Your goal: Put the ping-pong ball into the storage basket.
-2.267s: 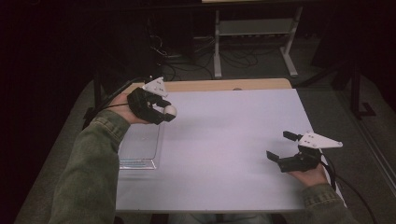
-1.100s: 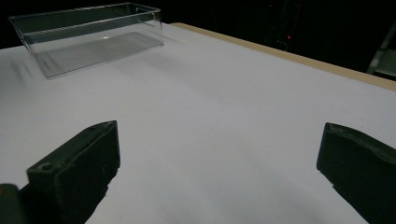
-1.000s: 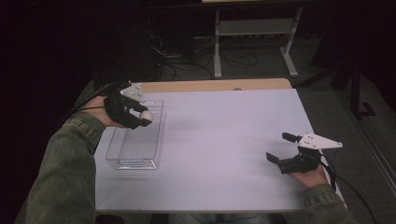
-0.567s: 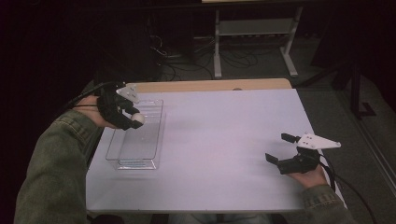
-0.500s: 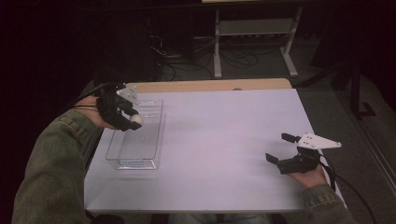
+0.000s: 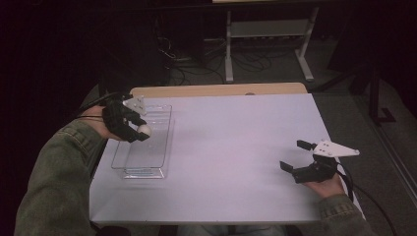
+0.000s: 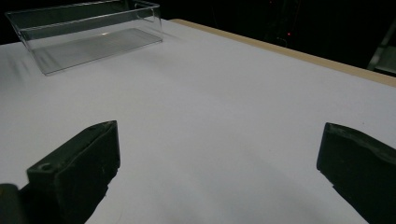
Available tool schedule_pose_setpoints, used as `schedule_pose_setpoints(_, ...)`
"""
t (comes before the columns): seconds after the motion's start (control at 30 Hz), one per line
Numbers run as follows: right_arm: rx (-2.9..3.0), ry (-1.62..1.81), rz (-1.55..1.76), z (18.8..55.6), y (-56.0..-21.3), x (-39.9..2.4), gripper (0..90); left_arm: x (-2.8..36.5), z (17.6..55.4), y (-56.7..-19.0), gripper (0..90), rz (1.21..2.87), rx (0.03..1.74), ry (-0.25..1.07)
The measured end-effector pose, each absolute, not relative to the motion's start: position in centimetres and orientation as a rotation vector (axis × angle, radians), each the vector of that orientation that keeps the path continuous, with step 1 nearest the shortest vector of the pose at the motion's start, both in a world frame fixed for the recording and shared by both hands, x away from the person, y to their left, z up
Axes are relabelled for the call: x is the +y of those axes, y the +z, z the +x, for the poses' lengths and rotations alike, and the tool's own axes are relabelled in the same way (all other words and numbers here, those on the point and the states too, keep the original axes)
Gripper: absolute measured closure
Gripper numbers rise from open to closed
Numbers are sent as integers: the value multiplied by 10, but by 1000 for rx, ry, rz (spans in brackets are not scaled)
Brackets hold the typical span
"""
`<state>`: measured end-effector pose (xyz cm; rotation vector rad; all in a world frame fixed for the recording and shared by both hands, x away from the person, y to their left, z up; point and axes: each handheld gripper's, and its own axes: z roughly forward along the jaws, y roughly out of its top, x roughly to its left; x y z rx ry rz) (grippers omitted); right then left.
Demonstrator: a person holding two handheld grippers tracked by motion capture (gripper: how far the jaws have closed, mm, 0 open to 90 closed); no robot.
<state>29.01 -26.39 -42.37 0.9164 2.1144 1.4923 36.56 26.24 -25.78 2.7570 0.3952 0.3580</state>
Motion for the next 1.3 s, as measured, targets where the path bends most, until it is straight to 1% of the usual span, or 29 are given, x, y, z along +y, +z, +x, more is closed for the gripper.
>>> schedule_pose_setpoints(1.03, 2120, 1490, 925, 290, -425, -264, 0, 255, 372, -293, 504, 2872, 329, 218)
schedule_pose_setpoints(1.3, 2123, 1489, 923, 291, -425, -265, 0, 253, 372, -297, 504, 2891, 339, 190)
